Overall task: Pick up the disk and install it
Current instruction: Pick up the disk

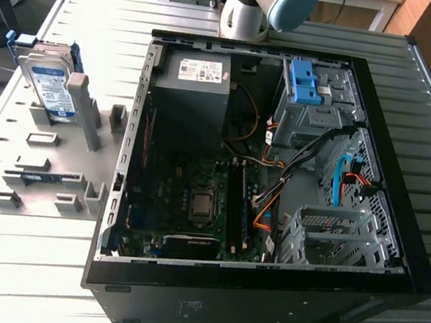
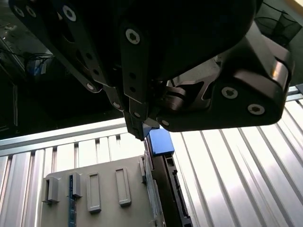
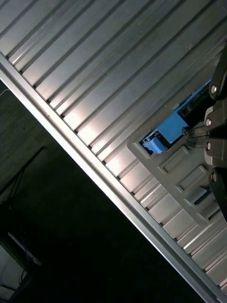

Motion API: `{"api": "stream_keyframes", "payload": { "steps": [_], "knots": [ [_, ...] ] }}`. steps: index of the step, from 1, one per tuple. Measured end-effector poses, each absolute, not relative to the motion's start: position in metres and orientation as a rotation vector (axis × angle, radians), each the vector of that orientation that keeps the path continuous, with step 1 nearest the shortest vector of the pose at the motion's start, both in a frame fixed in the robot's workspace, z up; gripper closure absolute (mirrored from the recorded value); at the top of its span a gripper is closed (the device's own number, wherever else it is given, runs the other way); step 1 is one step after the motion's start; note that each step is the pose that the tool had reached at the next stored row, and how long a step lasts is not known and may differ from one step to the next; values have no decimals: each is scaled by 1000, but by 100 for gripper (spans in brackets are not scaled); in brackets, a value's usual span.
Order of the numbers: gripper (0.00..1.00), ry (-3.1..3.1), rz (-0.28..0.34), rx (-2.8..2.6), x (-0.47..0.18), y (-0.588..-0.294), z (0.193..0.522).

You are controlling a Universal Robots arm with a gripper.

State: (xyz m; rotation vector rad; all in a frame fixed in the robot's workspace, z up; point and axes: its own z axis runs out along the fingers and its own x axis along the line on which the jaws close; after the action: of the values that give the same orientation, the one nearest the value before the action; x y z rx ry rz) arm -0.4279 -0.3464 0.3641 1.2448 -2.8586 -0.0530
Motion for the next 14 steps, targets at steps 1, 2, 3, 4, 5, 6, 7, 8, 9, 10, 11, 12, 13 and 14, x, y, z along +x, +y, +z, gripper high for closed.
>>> {"api": "stream_keyframes", "payload": {
  "steps": [1, 2, 3, 4, 5, 6, 7, 8, 9, 10, 11, 12, 13, 14],
  "knots": [
    [89, -2853, -53, 1258, -428, -346, 364],
    [89, -2848, -53, 1268, -428, -346, 364],
    [89, -2846, -53, 1272, -428, -346, 364],
    [89, -2846, -53, 1272, -428, -346, 364],
    [89, -2846, -53, 1272, -428, -346, 364],
    [89, -2846, -53, 1272, -428, -346, 364],
    [89, -2846, -53, 1272, -428, -346, 364],
    [89, -2846, -53, 1273, -428, -346, 364],
    [89, -2846, -53, 1273, -428, -346, 364],
    [89, -2845, -53, 1276, -428, -346, 364],
    [89, -2842, -52, 1282, -428, -346, 364],
    [89, -2837, -52, 1292, -428, -346, 364],
    [89, -2830, -52, 1307, -428, -346, 364],
    [89, -2820, -52, 1328, -428, -346, 364]
  ]
}}
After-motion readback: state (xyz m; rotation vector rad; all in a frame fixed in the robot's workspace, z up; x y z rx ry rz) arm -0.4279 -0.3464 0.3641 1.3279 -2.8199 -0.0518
